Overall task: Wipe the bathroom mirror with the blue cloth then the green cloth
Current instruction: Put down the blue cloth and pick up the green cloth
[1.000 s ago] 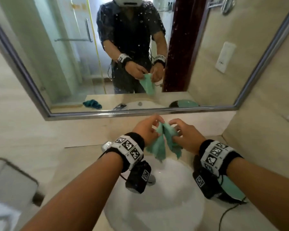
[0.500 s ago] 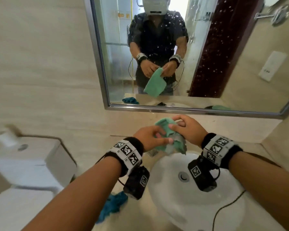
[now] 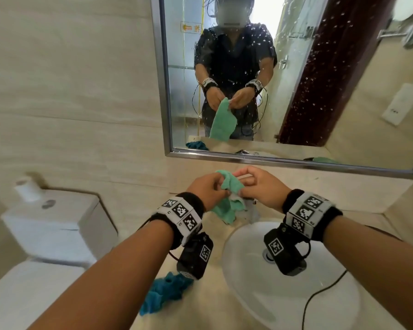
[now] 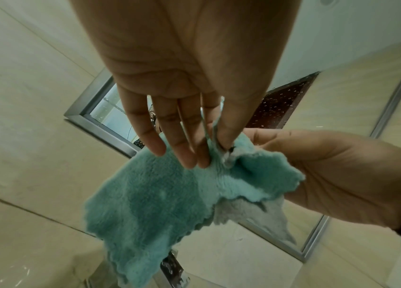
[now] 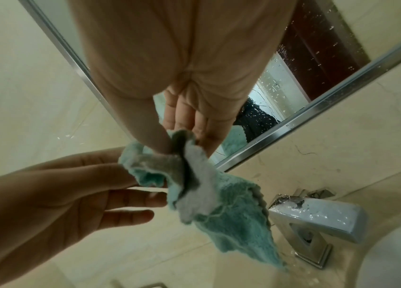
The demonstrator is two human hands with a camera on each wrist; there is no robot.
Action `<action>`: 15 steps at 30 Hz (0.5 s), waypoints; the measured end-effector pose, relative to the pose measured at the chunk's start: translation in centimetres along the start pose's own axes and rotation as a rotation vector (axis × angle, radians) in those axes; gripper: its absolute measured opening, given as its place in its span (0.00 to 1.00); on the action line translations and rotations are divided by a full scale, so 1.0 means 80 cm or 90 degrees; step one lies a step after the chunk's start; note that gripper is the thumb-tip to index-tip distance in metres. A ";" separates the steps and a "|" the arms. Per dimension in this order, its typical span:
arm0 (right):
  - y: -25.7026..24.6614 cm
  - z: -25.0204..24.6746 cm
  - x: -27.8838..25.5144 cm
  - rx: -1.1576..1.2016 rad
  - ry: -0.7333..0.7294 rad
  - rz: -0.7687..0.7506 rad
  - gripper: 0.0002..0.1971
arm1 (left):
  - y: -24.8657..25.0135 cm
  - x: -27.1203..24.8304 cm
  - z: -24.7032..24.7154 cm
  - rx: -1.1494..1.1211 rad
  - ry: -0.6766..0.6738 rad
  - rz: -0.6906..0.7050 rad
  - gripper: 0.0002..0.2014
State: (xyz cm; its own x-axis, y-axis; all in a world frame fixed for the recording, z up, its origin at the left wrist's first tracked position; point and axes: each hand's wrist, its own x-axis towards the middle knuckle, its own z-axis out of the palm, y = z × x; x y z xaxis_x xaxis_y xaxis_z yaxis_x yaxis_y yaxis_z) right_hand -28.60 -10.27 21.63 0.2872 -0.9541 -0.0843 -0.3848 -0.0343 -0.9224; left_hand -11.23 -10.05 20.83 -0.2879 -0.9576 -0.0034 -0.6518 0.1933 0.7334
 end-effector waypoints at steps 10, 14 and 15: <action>0.009 -0.028 -0.008 -0.267 0.090 -0.078 0.05 | -0.015 -0.004 -0.026 -0.004 0.074 -0.009 0.08; 0.004 -0.036 -0.006 -0.273 0.055 -0.063 0.08 | -0.013 -0.005 -0.029 0.039 0.025 -0.027 0.07; 0.002 -0.035 -0.006 -0.268 0.043 -0.056 0.09 | -0.012 -0.004 -0.029 0.051 0.025 -0.035 0.08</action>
State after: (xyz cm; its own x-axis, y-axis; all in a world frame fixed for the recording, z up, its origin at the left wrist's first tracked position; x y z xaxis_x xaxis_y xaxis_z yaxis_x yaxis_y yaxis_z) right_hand -31.27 -10.65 22.54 0.2828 -0.9589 0.0250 -0.6896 -0.2214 -0.6895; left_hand -8.85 -10.41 21.70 -0.2241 -0.9745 -0.0143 -0.7206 0.1558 0.6756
